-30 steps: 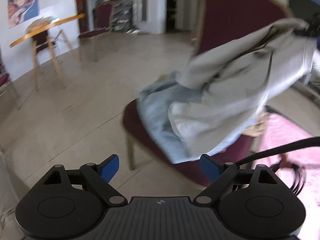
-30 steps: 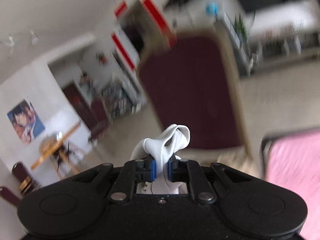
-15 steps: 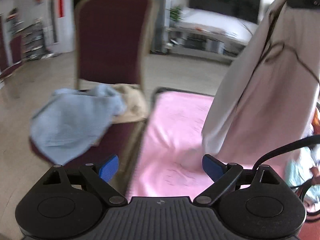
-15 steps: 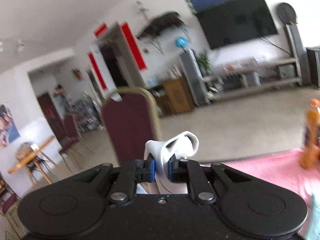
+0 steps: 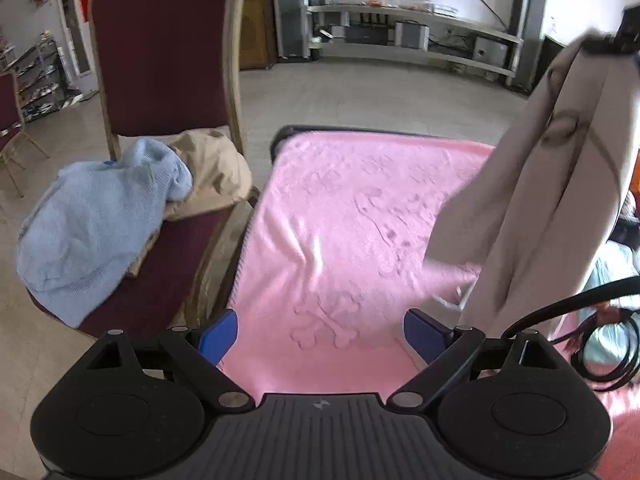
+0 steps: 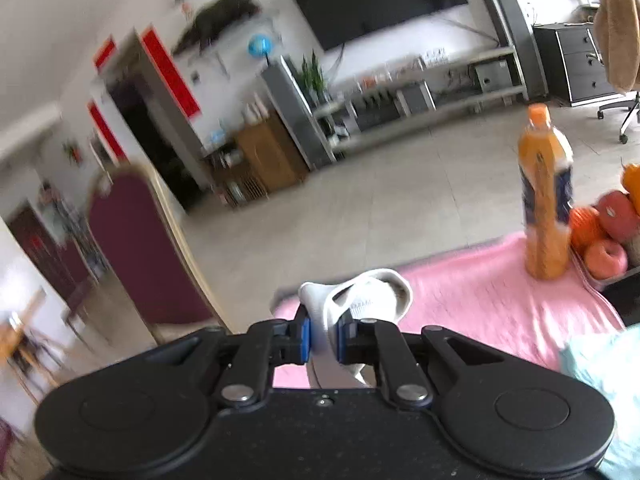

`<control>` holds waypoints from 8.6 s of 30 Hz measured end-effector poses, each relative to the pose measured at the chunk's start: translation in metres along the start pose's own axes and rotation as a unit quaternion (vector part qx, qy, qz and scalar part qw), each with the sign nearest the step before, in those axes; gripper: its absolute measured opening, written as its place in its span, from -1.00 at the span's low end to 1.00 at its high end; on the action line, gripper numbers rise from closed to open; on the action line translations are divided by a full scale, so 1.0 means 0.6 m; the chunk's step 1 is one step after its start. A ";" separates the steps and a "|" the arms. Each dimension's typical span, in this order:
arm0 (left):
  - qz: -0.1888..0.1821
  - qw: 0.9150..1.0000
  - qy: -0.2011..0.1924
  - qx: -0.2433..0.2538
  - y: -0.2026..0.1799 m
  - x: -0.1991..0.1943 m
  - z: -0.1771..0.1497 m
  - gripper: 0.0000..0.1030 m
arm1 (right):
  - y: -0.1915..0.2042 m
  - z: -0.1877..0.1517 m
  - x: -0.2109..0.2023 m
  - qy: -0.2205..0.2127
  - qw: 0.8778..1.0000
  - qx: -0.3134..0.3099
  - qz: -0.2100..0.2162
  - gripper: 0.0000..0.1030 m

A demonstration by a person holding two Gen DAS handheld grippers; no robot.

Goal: Fold clothes

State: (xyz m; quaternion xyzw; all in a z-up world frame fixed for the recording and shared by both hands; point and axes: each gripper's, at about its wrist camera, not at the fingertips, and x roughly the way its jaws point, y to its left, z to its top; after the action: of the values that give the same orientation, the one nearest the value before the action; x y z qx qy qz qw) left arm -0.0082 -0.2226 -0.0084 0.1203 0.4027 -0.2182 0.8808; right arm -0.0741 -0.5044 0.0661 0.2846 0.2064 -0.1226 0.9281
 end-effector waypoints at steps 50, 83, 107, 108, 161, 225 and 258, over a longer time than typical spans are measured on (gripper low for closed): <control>-0.036 0.995 0.041 0.082 -0.146 0.101 -0.087 0.65 | -0.307 -0.390 0.162 0.211 0.945 0.248 -0.026 -0.23; -0.023 0.986 -0.125 -0.112 0.173 -0.070 -0.057 0.65 | 0.311 0.034 -0.114 -0.127 0.982 0.026 0.138 -0.87; -0.031 0.999 0.036 0.016 -0.010 0.110 -0.096 0.60 | -0.373 -0.254 -0.045 0.081 0.922 0.255 -0.279 -0.55; -0.031 0.999 0.043 0.011 -0.015 0.120 -0.098 0.60 | -0.369 -0.265 -0.044 0.084 0.932 0.243 -0.254 -0.52; -0.162 0.958 0.102 -0.213 -0.030 0.335 -0.038 -0.05 | -0.301 -0.337 0.088 0.148 0.959 0.240 0.006 -0.23; -0.022 0.984 0.028 -0.174 0.068 0.226 0.019 -0.93 | 0.004 -0.473 0.118 0.164 0.926 -0.342 -0.008 0.45; -0.144 0.937 0.193 -0.254 -0.011 0.323 -0.111 -0.33 | -0.288 -0.332 -0.031 0.037 0.989 0.141 0.016 0.60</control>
State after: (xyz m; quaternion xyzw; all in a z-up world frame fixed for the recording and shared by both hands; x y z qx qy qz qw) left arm 0.0570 -0.2583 -0.1994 -0.1271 0.6199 -0.2057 0.7465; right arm -0.2127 -0.5267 -0.1582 0.4205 0.2162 -0.1251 0.8722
